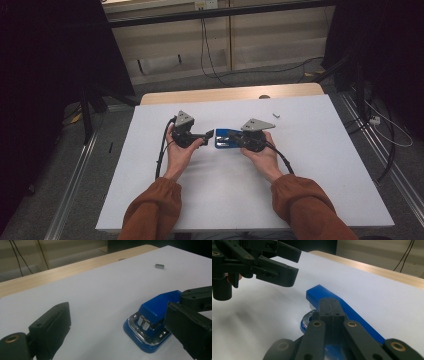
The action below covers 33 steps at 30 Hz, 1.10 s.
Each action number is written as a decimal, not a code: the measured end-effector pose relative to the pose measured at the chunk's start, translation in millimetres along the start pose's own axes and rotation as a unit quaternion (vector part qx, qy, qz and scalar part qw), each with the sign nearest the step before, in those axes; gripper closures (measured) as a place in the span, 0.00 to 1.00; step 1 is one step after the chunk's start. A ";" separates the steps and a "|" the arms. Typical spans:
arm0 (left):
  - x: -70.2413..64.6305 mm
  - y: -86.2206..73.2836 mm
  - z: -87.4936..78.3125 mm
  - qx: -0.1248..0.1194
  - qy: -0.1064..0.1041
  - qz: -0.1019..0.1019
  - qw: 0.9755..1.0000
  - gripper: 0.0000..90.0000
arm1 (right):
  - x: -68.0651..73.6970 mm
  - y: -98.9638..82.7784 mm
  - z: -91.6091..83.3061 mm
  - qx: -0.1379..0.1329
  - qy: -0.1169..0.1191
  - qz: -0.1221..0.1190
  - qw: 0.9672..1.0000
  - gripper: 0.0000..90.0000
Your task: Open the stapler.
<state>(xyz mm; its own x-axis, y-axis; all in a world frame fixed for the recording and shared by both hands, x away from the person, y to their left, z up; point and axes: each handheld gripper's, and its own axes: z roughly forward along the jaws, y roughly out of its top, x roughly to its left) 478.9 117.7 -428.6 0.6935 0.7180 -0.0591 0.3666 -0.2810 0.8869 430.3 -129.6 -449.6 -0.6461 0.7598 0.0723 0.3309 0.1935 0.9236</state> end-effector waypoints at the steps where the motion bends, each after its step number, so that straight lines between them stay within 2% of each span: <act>1: -0.2 0.1 -0.1 0.003 0.007 0.001 1.000 0.08 | -0.1 0.1 0.7 0.002 0.003 -0.001 1.000 1.00; 2: -0.3 0.2 -0.1 0.005 0.008 0.004 1.000 0.09 | 0.4 0.1 1.4 0.004 0.005 0.000 1.000 1.00; 5: -0.5 0.7 -1.4 0.003 0.005 0.004 1.000 0.18 | 1.4 -0.2 3.0 0.012 0.010 -0.006 1.000 1.00; 7: -0.5 0.9 -2.3 0.000 -0.001 0.000 1.000 0.28 | 2.1 0.1 3.6 0.021 0.012 -0.012 1.000 1.00; 8: -0.8 0.6 -2.3 0.000 0.000 -0.003 1.000 0.28 | 2.3 0.2 3.9 0.023 0.014 -0.012 1.000 1.00; 10: -0.5 -0.1 -1.3 0.005 0.005 -0.007 1.000 0.38 | 2.7 0.3 4.5 0.028 0.015 -0.015 0.999 1.00; 12: 0.7 -1.4 0.6 0.012 0.003 -0.014 1.000 0.41 | 2.8 0.0 4.7 0.031 0.019 -0.012 0.999 1.00; 14: 1.9 -3.2 1.5 0.016 -0.006 -0.015 1.000 0.54 | 2.5 -1.2 5.2 0.037 0.017 -0.008 0.999 1.00; 16: 0.9 -4.1 2.2 0.021 -0.008 -0.009 1.000 0.65 | 2.3 -2.0 6.2 0.041 0.019 -0.009 0.999 1.00; 18: -0.3 -4.5 2.6 0.026 -0.019 -0.001 0.999 0.77 | 2.3 -2.2 7.2 0.044 0.021 -0.009 0.999 1.00; 20: -4.7 -5.4 4.8 0.040 -0.029 0.015 0.999 0.84 | 2.7 -2.2 8.3 0.055 0.022 -0.014 0.998 1.00; 23: -11.1 -6.5 9.5 0.053 -0.037 0.024 0.998 0.98 | 3.0 -2.2 9.6 0.068 0.017 -0.022 0.997 1.00; 24: -13.8 -6.8 11.7 0.058 -0.038 0.028 0.997 1.00 | 3.0 -2.2 9.7 0.071 0.015 -0.027 0.997 1.00; 29: -18.2 -7.7 16.6 0.074 -0.035 0.039 0.996 1.00 | 1.0 -4.4 10.6 0.083 0.011 -0.035 0.996 1.00; 33: -18.1 -7.7 17.2 0.076 -0.038 0.036 0.996 1.00 | 0.5 -6.3 12.6 0.101 0.010 -0.034 0.994 1.00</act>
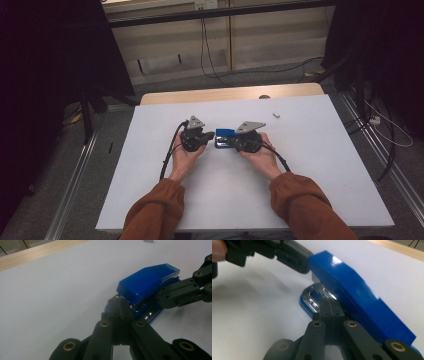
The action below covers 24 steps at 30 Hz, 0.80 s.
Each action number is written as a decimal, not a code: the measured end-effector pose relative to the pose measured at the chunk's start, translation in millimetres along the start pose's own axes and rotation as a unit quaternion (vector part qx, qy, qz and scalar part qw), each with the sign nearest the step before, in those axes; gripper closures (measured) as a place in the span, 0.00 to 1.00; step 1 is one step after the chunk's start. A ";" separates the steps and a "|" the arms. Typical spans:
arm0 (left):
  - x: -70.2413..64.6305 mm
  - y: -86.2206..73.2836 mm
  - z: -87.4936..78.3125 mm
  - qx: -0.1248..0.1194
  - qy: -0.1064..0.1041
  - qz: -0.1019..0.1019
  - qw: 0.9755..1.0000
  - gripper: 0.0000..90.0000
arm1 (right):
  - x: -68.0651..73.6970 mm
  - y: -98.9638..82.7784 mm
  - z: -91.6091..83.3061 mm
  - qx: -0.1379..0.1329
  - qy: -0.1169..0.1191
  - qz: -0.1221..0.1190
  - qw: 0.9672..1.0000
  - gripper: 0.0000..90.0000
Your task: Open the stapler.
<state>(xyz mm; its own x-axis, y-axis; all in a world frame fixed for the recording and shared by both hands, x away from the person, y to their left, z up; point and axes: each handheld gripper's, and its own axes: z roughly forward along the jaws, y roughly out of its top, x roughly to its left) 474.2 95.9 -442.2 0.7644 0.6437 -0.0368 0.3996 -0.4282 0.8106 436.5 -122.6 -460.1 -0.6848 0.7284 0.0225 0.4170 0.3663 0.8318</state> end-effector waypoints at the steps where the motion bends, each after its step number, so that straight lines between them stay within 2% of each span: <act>1: -0.4 -0.3 0.8 0.000 0.003 0.001 1.000 1.00 | -0.4 -0.4 0.5 0.003 -0.002 -0.002 1.000 1.00; 9: 1.4 -2.2 1.6 0.006 -0.007 0.000 1.000 1.00 | -1.2 -0.3 2.6 0.019 -0.007 -0.010 1.000 1.00; 18: -5.2 -2.9 6.6 0.012 0.005 0.011 1.000 1.00 | -2.3 -1.3 2.0 0.018 -0.006 0.000 1.000 1.00; 19: -5.8 -2.4 7.0 0.015 0.011 0.018 1.000 1.00 | -2.6 -1.2 2.0 0.019 -0.005 0.002 1.000 1.00; 24: -5.4 -2.4 7.1 0.015 0.011 0.019 1.000 1.00 | -2.5 -1.1 2.0 0.020 -0.006 0.001 1.000 1.00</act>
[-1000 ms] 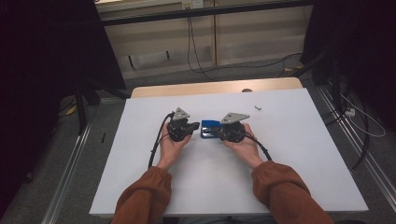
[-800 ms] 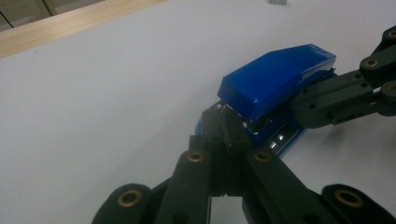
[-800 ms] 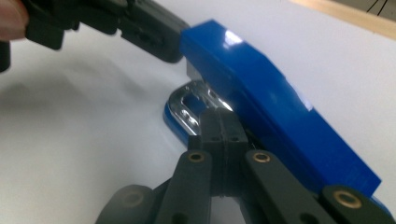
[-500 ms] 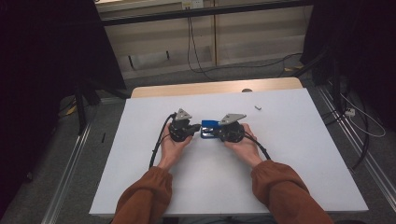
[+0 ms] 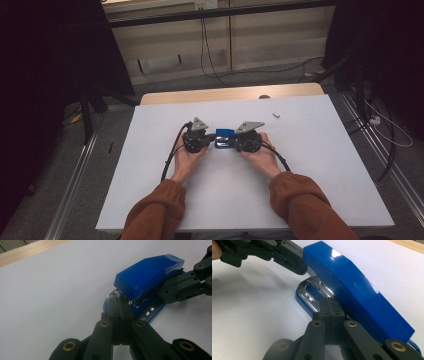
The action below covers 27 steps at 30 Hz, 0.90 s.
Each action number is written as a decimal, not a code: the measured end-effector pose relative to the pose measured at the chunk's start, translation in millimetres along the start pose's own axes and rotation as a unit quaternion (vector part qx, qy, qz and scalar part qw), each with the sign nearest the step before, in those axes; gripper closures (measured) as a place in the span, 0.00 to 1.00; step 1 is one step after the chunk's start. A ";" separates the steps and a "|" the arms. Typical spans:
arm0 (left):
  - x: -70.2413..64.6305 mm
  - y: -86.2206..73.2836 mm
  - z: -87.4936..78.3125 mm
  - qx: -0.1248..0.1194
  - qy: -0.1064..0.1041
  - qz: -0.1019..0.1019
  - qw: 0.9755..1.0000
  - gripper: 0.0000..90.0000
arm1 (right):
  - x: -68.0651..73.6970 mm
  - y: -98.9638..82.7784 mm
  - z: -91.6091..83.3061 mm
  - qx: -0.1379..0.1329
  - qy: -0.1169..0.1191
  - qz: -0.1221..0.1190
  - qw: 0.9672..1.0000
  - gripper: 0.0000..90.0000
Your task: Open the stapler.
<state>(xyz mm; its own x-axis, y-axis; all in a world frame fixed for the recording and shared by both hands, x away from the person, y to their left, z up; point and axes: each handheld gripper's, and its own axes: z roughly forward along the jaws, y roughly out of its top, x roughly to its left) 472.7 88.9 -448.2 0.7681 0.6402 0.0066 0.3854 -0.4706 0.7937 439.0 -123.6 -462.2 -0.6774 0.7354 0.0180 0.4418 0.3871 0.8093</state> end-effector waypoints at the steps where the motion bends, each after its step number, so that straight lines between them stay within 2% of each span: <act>1: -0.2 0.7 -0.8 0.000 0.005 0.001 1.000 1.00 | -0.1 -0.1 0.0 0.000 0.000 0.003 1.000 1.00; 5: -1.2 3.0 -2.8 -0.006 0.000 -0.005 1.000 1.00 | -0.2 -0.4 0.0 -0.001 0.000 0.009 1.000 1.00; 11: -1.2 3.8 -3.6 -0.008 -0.001 -0.002 1.000 1.00 | -1.4 -0.2 -1.0 0.003 0.002 0.011 1.000 1.00; 15: -1.0 4.4 -4.1 -0.013 -0.004 -0.008 1.000 1.00 | -1.2 -0.1 -1.1 0.003 0.002 0.009 1.000 1.00; 20: -1.2 6.7 -6.5 -0.019 -0.005 -0.004 1.000 1.00 | -1.2 0.1 -1.4 0.004 0.000 0.006 1.000 1.00; 24: -3.3 8.4 -7.1 -0.026 0.002 -0.006 1.000 1.00 | -1.4 0.0 -1.5 0.005 0.000 0.010 1.000 1.00; 27: -2.3 9.9 -8.9 -0.035 -0.008 -0.011 0.999 1.00 | -1.8 -0.2 -1.5 0.004 0.001 0.011 1.000 1.00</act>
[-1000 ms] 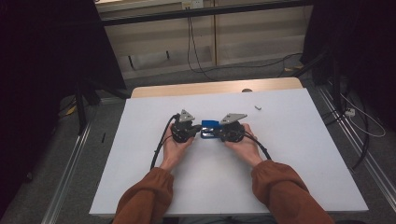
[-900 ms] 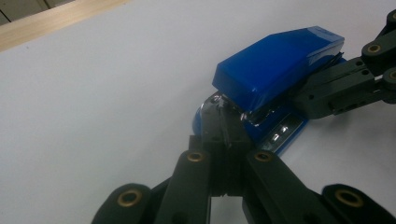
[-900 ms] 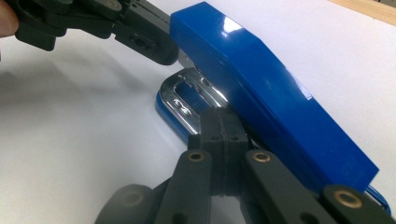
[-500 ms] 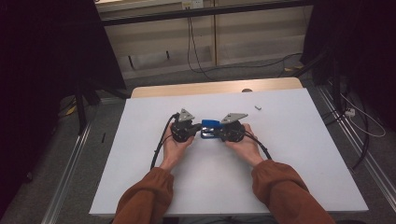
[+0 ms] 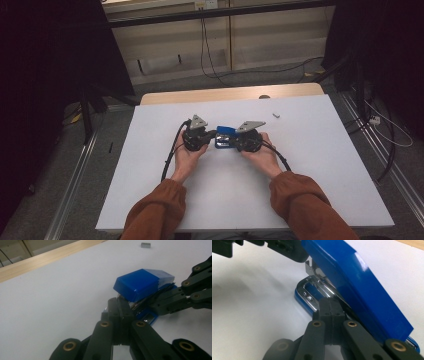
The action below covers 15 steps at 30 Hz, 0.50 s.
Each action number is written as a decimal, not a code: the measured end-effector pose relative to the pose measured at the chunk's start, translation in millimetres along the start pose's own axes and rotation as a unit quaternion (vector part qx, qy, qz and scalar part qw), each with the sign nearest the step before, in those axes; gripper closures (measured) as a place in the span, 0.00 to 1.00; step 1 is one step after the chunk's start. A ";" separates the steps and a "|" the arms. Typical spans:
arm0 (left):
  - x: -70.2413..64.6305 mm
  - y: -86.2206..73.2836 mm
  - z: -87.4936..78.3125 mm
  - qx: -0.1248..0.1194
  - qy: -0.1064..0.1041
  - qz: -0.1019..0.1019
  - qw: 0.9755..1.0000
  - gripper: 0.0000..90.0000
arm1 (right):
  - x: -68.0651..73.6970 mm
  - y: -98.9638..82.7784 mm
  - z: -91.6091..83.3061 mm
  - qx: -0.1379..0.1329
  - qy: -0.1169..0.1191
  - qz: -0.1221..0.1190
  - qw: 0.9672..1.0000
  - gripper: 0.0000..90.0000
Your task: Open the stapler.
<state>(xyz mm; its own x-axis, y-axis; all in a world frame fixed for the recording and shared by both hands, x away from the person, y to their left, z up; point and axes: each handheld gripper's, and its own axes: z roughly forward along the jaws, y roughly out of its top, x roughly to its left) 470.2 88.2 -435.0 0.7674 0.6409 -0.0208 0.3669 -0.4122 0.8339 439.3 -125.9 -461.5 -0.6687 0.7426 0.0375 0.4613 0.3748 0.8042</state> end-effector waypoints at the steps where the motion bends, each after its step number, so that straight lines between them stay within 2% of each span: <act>1: -0.2 0.4 -0.1 -0.001 0.001 0.001 1.000 1.00 | 0.0 0.0 0.1 0.000 0.000 -0.001 1.000 1.00; 6: 0.5 4.0 -2.8 -0.005 -0.010 0.004 1.000 1.00 | -0.7 -0.6 0.1 -0.002 0.002 -0.003 1.000 1.00; 12: -1.2 6.7 -3.2 -0.012 -0.008 0.004 1.000 1.00 | -0.3 -0.5 0.2 -0.002 0.001 -0.007 1.000 1.00; 15: -1.2 9.3 -3.5 -0.015 -0.009 0.010 1.000 1.00 | -1.2 -0.7 0.4 -0.003 0.004 0.001 1.000 1.00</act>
<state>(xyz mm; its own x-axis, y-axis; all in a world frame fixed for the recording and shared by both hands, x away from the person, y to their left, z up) 470.9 85.8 -425.2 0.7838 0.6208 -0.0133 0.3358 -0.4057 0.8501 440.0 -126.8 -462.3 -0.6732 0.7381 0.0439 0.4582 0.3698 0.8083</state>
